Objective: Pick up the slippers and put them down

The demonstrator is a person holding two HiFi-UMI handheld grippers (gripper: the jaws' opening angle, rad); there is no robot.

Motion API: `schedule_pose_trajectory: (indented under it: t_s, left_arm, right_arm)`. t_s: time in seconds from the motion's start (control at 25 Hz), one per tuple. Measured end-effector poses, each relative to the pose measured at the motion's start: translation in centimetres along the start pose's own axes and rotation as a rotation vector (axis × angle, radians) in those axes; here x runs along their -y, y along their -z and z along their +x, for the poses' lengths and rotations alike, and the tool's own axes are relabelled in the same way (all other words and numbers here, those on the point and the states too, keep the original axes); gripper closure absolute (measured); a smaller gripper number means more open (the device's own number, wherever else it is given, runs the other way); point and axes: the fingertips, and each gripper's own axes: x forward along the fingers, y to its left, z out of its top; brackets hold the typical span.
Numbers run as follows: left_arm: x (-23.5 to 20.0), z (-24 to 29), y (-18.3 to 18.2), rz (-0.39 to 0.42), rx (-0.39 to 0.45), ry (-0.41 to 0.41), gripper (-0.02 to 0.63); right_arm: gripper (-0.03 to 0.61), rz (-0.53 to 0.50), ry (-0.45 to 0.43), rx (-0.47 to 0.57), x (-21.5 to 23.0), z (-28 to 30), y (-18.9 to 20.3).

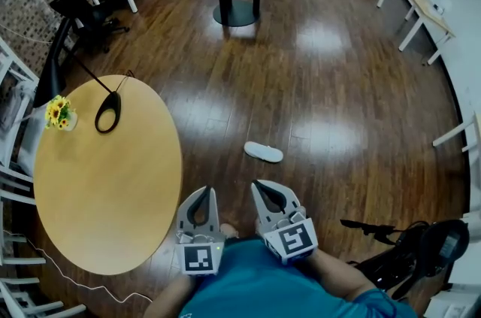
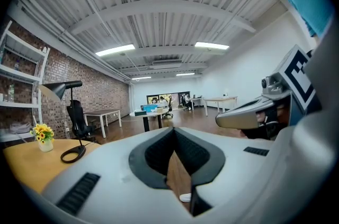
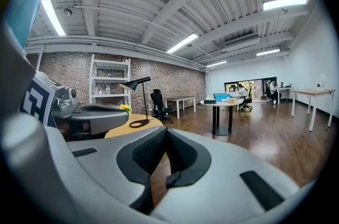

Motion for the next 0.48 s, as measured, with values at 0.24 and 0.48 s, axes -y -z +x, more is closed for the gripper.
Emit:
schedule_pose_trajectory:
  t_s: [0.24, 0.48]
  left_arm:
    - [0.5, 0.5, -0.2, 0.010, 0.009, 0.012, 0.609]
    - [1.6, 1.2, -0.5, 0.013, 0.009, 0.027, 0.609]
  right_arm:
    - [0.572, 0.005, 0.023, 0.010, 1.1, -0.3, -0.3]
    - [0.572, -0.002, 0.042, 0.021, 2.7, -0.5, -0.7]
